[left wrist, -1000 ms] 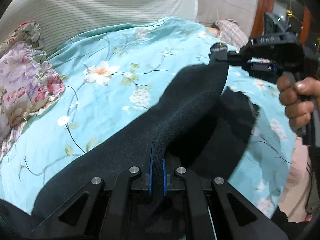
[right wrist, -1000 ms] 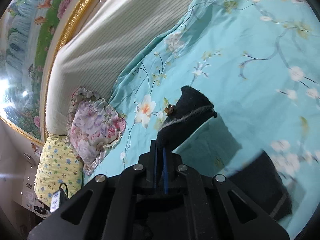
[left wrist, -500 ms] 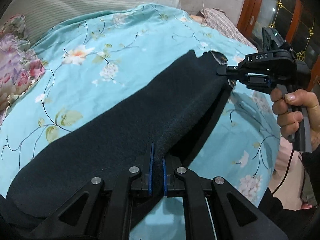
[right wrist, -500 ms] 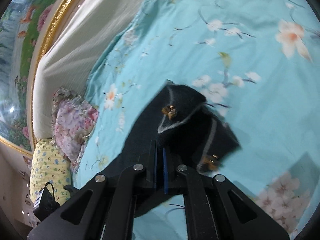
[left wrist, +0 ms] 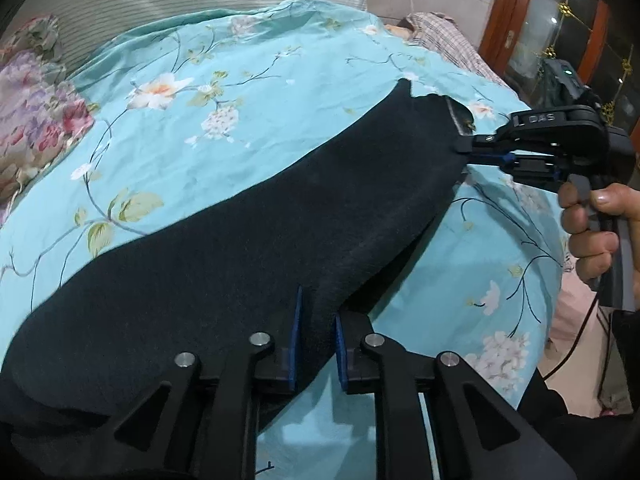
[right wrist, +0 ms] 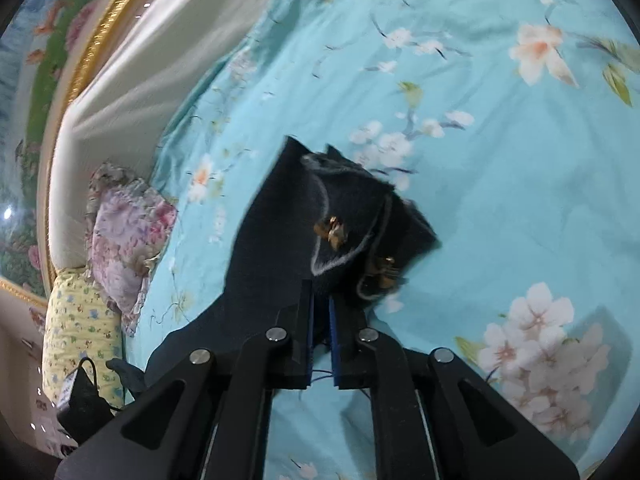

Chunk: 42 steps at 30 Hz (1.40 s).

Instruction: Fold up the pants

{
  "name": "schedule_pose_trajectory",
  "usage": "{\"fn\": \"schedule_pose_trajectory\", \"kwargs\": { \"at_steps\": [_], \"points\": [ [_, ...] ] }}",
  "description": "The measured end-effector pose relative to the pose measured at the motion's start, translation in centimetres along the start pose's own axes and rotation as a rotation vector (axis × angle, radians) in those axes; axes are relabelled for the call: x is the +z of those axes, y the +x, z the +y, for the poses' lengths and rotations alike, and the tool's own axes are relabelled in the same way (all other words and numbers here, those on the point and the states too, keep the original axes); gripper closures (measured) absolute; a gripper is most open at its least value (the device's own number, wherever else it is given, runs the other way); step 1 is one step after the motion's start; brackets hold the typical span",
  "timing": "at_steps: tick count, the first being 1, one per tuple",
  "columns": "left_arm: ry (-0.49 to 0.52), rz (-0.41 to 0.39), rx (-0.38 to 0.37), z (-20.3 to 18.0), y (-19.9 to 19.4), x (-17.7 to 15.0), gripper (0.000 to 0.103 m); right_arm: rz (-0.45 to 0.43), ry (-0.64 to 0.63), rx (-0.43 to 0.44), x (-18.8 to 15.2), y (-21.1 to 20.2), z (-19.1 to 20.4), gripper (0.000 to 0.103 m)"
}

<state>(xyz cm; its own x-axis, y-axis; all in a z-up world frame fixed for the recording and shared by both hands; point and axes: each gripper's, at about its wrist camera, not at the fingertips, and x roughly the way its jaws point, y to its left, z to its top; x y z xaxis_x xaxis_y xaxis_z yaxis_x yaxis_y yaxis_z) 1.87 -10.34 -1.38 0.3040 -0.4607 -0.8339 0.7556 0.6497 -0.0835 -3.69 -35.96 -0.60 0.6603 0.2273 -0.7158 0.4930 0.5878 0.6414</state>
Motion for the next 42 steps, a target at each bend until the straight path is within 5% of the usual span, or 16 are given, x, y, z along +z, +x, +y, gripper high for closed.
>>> {"fn": "schedule_pose_trajectory", "kwargs": {
  "at_steps": [3, 8, 15, 26, 28, 30, 37, 42],
  "points": [
    [-0.053, -0.013, 0.027, 0.9, -0.9, -0.7, 0.053, -0.039, -0.014, -0.021, -0.2, -1.5, -0.1, 0.088],
    [-0.185, -0.071, 0.069, 3.0, -4.1, -2.8, 0.038, -0.113, -0.085, -0.002, -0.9, -4.6, 0.8, 0.088],
    [-0.455, -0.105, 0.162, 7.8, -8.0, -6.5, 0.032, -0.079, -0.249, 0.080, -3.5, -4.2, 5.5, 0.088],
    [-0.787, -0.154, 0.257, 15.8, -13.1, -10.3, 0.029, 0.157, -0.542, 0.191, -10.4, 1.4, 13.0, 0.087],
    [-0.832, -0.163, 0.283, 17.1, -13.7, -10.0, 0.029, 0.201, -0.602, 0.209, -12.0, 2.5, 14.6, 0.077],
    [-0.863, -0.158, 0.312, 18.1, -14.1, -9.5, 0.029, 0.228, -0.657, 0.226, -13.3, 3.4, 15.9, 0.063],
    [-0.909, -0.124, 0.435, 21.6, -14.8, -6.7, 0.029, 0.371, -0.933, 0.291, -19.2, 7.4, 21.7, 0.063],
    [-0.918, -0.058, 0.499, 23.4, -13.7, -5.9, 0.029, 0.391, -1.036, 0.315, -21.1, 10.0, 24.3, 0.063]
  ]
}}
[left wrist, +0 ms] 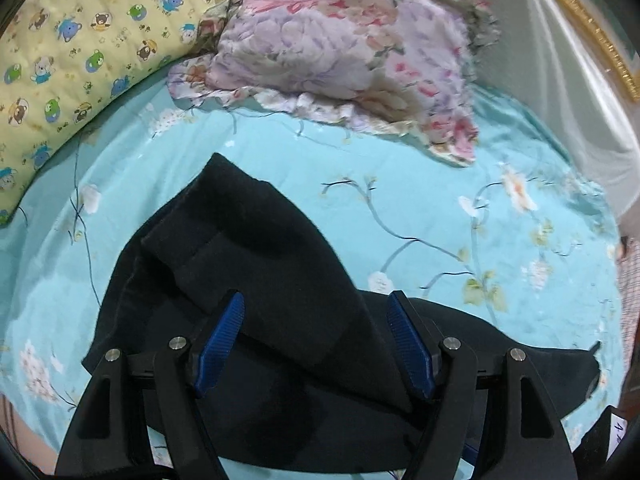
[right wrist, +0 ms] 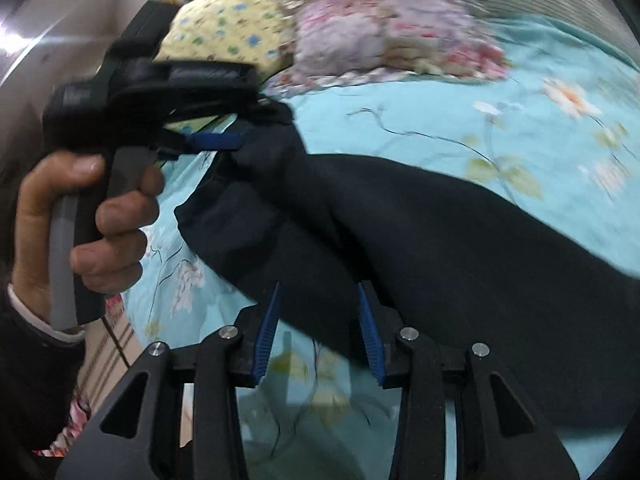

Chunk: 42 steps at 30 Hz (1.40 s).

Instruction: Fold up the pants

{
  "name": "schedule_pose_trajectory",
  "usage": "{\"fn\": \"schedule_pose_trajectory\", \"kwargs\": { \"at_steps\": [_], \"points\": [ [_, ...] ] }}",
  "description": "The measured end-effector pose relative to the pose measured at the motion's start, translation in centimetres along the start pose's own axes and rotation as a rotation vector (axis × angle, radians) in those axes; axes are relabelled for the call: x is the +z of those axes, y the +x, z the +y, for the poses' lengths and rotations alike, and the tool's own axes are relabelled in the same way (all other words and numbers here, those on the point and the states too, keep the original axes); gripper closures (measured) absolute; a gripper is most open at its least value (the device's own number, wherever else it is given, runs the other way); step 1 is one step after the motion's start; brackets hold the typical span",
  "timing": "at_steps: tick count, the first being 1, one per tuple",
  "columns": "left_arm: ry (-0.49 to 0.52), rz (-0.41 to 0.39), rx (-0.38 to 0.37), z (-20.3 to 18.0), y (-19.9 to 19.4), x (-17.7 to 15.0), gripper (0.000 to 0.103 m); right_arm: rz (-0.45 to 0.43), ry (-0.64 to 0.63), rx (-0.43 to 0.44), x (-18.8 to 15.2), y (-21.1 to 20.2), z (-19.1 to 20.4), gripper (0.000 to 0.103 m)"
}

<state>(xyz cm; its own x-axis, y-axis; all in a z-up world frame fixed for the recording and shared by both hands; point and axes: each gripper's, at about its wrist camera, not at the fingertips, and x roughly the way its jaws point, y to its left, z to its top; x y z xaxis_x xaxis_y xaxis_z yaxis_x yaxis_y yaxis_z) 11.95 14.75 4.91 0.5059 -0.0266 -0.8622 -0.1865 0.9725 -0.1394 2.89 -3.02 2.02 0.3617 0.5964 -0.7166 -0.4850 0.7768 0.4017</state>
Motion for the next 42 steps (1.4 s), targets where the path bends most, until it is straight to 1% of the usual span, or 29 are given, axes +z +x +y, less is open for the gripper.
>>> {"fn": "schedule_pose_trajectory", "kwargs": {
  "at_steps": [2, 3, 6, 7, 8, 9, 10, 11, 12, 13, 14, 18, 22, 25, 26, 29, 32, 33, 35, 37, 39, 40, 41, 42],
  "points": [
    [-0.012, 0.031, 0.023, 0.3, 1.0, 0.3, 0.029, 0.015, -0.032, -0.019, 0.7, 1.2, 0.1, 0.063],
    [-0.015, 0.036, 0.028, 0.4, 1.2, 0.3, 0.029, 0.019, -0.052, -0.033, 1.1, 1.9, 0.2, 0.063],
    [-0.011, 0.046, 0.063, 0.5, 2.2, 0.6, 0.029, 0.038, -0.073, -0.034, 1.7, 3.4, 0.0, 0.063],
    [-0.003, 0.049, 0.072, 0.5, 2.6, 0.6, 0.032, 0.041, -0.084, -0.037, 1.8, 3.9, -0.1, 0.063],
    [0.004, 0.049, 0.076, 0.5, 2.8, 0.7, 0.036, 0.041, -0.094, -0.044, 2.1, 4.4, 0.0, 0.063],
    [0.013, 0.050, 0.078, 0.4, 3.0, 0.6, 0.056, 0.043, -0.103, -0.051, 2.3, 4.6, 0.0, 0.063],
    [0.026, 0.061, 0.069, 0.3, 3.3, 0.5, 0.070, 0.045, -0.119, -0.059, 2.3, 4.9, 0.1, 0.063],
    [0.030, 0.072, 0.056, 0.3, 3.5, 0.3, 0.076, 0.041, -0.133, -0.064, 2.4, 5.0, 0.2, 0.064],
    [0.031, 0.076, 0.030, 0.4, 3.7, 0.1, 0.089, 0.038, -0.148, -0.067, 2.4, 5.0, 0.4, 0.068],
    [0.033, 0.071, 0.021, 0.4, 3.6, -0.1, 0.094, 0.038, -0.159, -0.072, 2.3, 5.1, 0.4, 0.084],
    [0.035, 0.055, 0.016, 0.4, 3.4, -0.4, 0.095, 0.042, -0.162, -0.082, 2.3, 5.1, 0.4, 0.095],
    [0.017, -0.015, -0.034, 1.5, 1.5, -1.5, 0.098, 0.027, -0.160, -0.054, 2.7, 4.0, 0.5, 0.097],
    [-0.083, -0.107, -0.156, 4.8, -2.0, -2.8, 0.098, 0.002, -0.183, -0.012, 2.8, 2.1, 1.9, 0.097],
    [-0.151, -0.142, -0.217, 7.4, -3.5, -4.2, 0.098, -0.006, -0.220, 0.030, 2.5, 0.8, 3.7, 0.099],
    [-0.168, -0.148, -0.232, 8.2, -3.7, -4.7, 0.098, -0.005, -0.228, 0.036, 2.4, 0.6, 4.2, 0.103],
    [-0.227, -0.166, -0.288, 10.6, -3.8, -6.2, 0.098, 0.005, -0.267, 0.040, 1.5, 0.4, 5.9, 0.103],
    [-0.274, -0.152, -0.326, 12.4, -2.9, -7.5, 0.098, 0.035, -0.295, 0.016, 1.0, 1.5, 6.5, 0.103],
    [-0.295, -0.149, -0.344, 12.9, -2.7, -8.0, 0.098, 0.042, -0.296, 0.001, 0.8, 1.8, 6.6, 0.103],
    [-0.306, -0.149, -0.357, 13.5, -2.4, -8.6, 0.098, 0.044, -0.261, -0.027, 0.8, 2.1, 6.3, 0.103],
    [-0.322, -0.150, -0.370, 13.8, -2.2, -9.1, 0.098, 0.027, -0.232, -0.048, 1.1, 2.2, 6.1, 0.102],
    [-0.338, -0.146, -0.384, 14.2, -2.0, -9.5, 0.098, 0.015, -0.225, -0.058, 1.1, 2.1, 6.2, 0.099],
    [-0.350, -0.143, -0.400, 14.4, -1.9, -9.6, 0.098, 0.020, -0.228, -0.055, 1.2, 2.3, 6.3, 0.092],
    [-0.355, -0.142, -0.406, 14.5, -1.9, -9.6, 0.098, 0.023, -0.234, -0.066, 1.1, 2.6, 6.4, 0.075],
    [-0.358, -0.140, -0.409, 14.5, -1.9, -9.6, 0.098, 0.027, -0.244, -0.090, 1.0, 3.0, 6.5, 0.066]
  ]
}}
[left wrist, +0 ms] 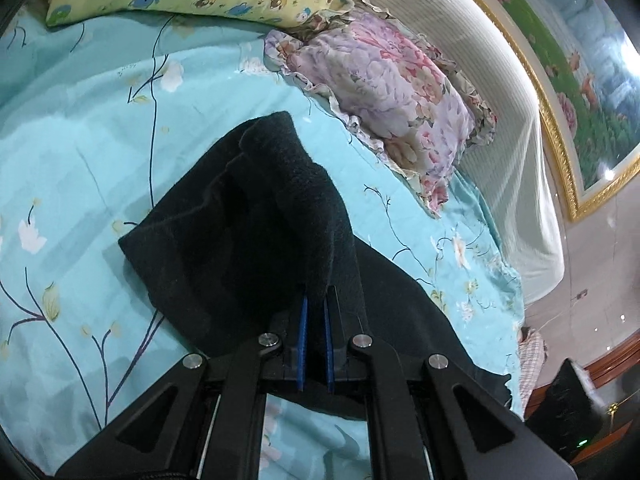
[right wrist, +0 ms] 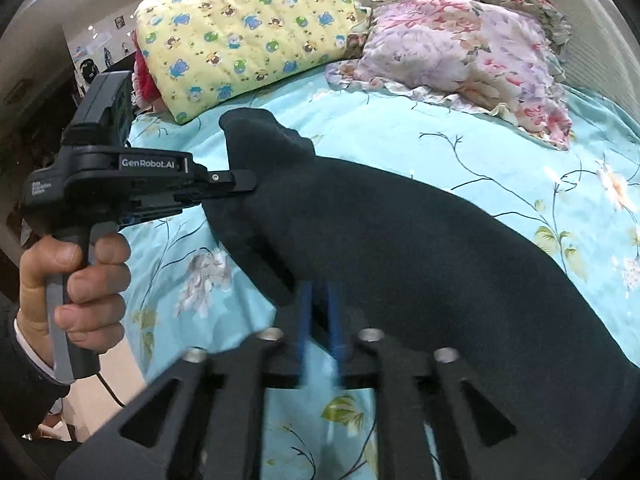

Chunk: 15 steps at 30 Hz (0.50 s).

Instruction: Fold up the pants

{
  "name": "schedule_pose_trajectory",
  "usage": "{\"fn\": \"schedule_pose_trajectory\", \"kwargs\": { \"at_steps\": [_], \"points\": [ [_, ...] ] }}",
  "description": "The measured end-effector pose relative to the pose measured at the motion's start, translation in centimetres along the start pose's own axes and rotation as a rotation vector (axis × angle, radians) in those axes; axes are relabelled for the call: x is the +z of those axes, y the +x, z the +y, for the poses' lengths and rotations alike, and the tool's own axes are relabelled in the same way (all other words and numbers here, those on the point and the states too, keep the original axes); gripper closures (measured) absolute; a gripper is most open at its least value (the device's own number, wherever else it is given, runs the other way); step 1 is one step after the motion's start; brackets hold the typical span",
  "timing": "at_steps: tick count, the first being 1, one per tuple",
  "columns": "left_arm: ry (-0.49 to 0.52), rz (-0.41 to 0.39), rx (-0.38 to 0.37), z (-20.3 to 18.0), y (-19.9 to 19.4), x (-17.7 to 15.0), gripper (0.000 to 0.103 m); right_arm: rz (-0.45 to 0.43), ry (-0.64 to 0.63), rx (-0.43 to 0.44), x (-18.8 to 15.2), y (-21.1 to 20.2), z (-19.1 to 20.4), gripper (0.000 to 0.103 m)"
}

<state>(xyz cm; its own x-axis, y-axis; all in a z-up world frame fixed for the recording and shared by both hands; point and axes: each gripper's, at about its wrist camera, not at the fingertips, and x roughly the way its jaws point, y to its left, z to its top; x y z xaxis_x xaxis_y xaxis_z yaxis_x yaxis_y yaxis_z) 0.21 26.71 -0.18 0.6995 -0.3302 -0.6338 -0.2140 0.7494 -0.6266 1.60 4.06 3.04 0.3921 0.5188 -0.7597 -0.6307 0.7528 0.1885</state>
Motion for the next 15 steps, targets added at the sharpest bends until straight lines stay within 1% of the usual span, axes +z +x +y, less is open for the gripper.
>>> {"fn": "schedule_pose_trajectory", "kwargs": {
  "at_steps": [1, 7, 8, 9, 10, 12, 13, 15],
  "points": [
    [-0.001, 0.000, -0.006, -0.1, 0.0, 0.0, 0.098, -0.003, -0.004, -0.021, -0.3, 0.2, 0.3, 0.060],
    [-0.003, 0.003, -0.042, -0.4, -0.2, 0.4, 0.098, 0.054, -0.054, -0.116, -0.8, 3.4, 0.5, 0.061],
    [0.004, 0.000, -0.041, -0.4, -0.3, 0.4, 0.098, 0.050, -0.056, -0.129, -0.9, 3.7, 0.5, 0.070],
    [0.015, -0.006, -0.037, -0.5, -0.5, 0.3, 0.098, 0.047, -0.058, -0.140, -0.8, 3.7, 0.5, 0.082],
    [0.022, -0.014, -0.029, -0.5, -0.8, 0.3, 0.098, 0.044, -0.054, -0.136, -0.6, 3.4, 0.6, 0.097],
    [0.035, -0.027, -0.021, -0.3, -1.4, 0.2, 0.098, 0.020, -0.063, -0.126, -0.2, 2.2, 1.4, 0.097],
    [0.040, -0.035, -0.015, 0.1, -1.8, 0.1, 0.098, 0.003, -0.088, -0.115, 0.0, 1.3, 2.1, 0.097],
    [0.045, -0.035, -0.012, 0.9, -2.0, -0.2, 0.097, -0.004, -0.129, -0.115, 0.0, 0.3, 3.4, 0.097]
  ]
}}
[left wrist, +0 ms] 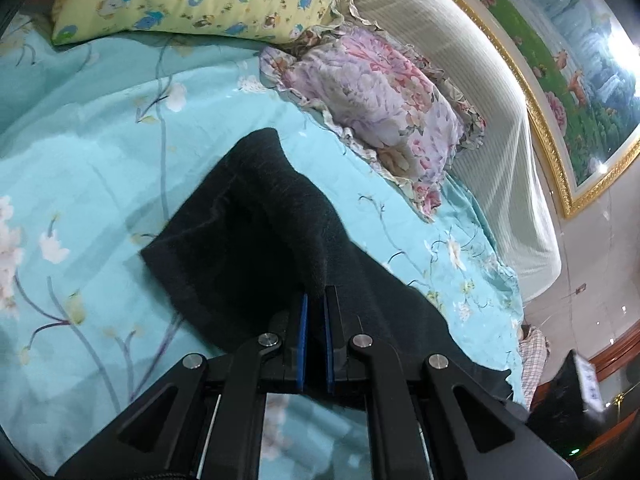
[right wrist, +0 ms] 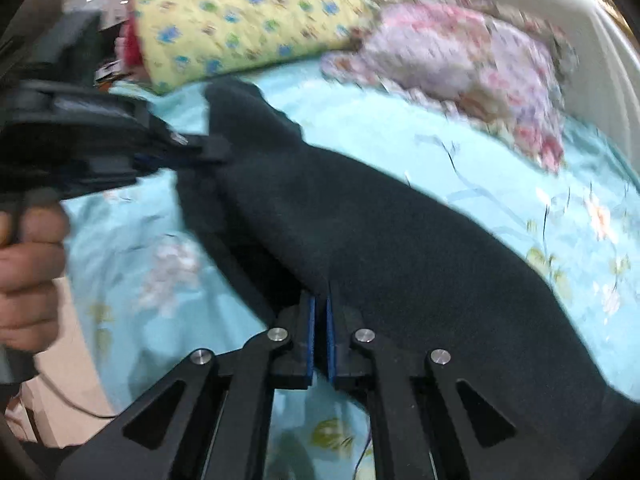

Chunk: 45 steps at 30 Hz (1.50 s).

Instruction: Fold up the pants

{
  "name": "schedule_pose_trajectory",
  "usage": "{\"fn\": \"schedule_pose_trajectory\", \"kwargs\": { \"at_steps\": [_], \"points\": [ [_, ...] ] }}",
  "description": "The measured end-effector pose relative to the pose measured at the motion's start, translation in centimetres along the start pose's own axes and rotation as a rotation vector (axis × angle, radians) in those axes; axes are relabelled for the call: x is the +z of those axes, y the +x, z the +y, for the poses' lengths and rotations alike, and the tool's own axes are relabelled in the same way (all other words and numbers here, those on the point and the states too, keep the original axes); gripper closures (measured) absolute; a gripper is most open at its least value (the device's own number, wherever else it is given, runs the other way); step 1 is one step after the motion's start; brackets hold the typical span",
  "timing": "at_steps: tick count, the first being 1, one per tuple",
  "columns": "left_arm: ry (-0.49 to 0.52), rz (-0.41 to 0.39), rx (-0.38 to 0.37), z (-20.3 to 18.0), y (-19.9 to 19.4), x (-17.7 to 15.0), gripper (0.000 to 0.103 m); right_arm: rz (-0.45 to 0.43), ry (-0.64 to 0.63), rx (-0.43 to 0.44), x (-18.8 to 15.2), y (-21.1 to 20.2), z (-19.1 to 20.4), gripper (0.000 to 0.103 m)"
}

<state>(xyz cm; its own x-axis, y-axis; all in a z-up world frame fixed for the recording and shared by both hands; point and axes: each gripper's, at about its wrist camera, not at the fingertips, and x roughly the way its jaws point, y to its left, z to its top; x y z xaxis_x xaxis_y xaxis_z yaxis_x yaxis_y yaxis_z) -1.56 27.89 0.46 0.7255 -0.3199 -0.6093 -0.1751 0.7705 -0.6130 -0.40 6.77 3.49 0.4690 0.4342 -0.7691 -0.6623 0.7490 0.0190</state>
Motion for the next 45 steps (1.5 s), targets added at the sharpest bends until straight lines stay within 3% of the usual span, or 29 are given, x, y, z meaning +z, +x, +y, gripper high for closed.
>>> {"fn": "schedule_pose_trajectory", "kwargs": {
  "at_steps": [7, 9, 11, 13, 16, 25, 35, 41, 45],
  "points": [
    [-0.053, 0.060, 0.039, 3.5, 0.4, -2.8, 0.095, 0.084, 0.024, 0.046, -1.0, 2.2, 0.5, 0.097],
    [-0.048, 0.049, 0.054, 3.8, 0.0, -3.0, 0.091, 0.098, 0.042, 0.048, -1.1, 2.5, 0.5, 0.091],
    [-0.054, 0.042, 0.074, 4.2, -0.7, -3.1, 0.076, 0.105, 0.050, 0.065, -1.1, 2.4, 0.7, 0.078],
    [-0.079, 0.024, 0.087, 4.8, -1.5, -2.9, 0.049, 0.090, 0.050, 0.069, -1.1, 1.6, 0.7, 0.067],
    [-0.121, 0.006, 0.078, 5.8, -2.5, -2.4, 0.038, 0.058, 0.082, 0.084, -0.9, 0.2, 0.1, 0.065],
    [-0.208, 0.020, 0.066, 7.0, -2.1, -1.1, 0.032, 0.000, 0.251, 0.071, 0.2, -1.7, -4.6, 0.064],
    [-0.235, 0.033, 0.069, 7.1, -0.4, 0.2, 0.029, -0.022, 0.426, 0.022, 2.3, 0.2, -12.5, 0.064],
    [-0.246, 0.033, 0.091, 7.2, 0.5, 0.8, 0.029, 0.061, 0.432, 0.035, 4.2, 4.9, -15.3, 0.064],
    [-0.233, 0.030, 0.117, 6.8, 1.1, 1.0, 0.029, 0.212, 0.429, 0.113, 3.5, 9.5, -15.6, 0.064]
  ]
}}
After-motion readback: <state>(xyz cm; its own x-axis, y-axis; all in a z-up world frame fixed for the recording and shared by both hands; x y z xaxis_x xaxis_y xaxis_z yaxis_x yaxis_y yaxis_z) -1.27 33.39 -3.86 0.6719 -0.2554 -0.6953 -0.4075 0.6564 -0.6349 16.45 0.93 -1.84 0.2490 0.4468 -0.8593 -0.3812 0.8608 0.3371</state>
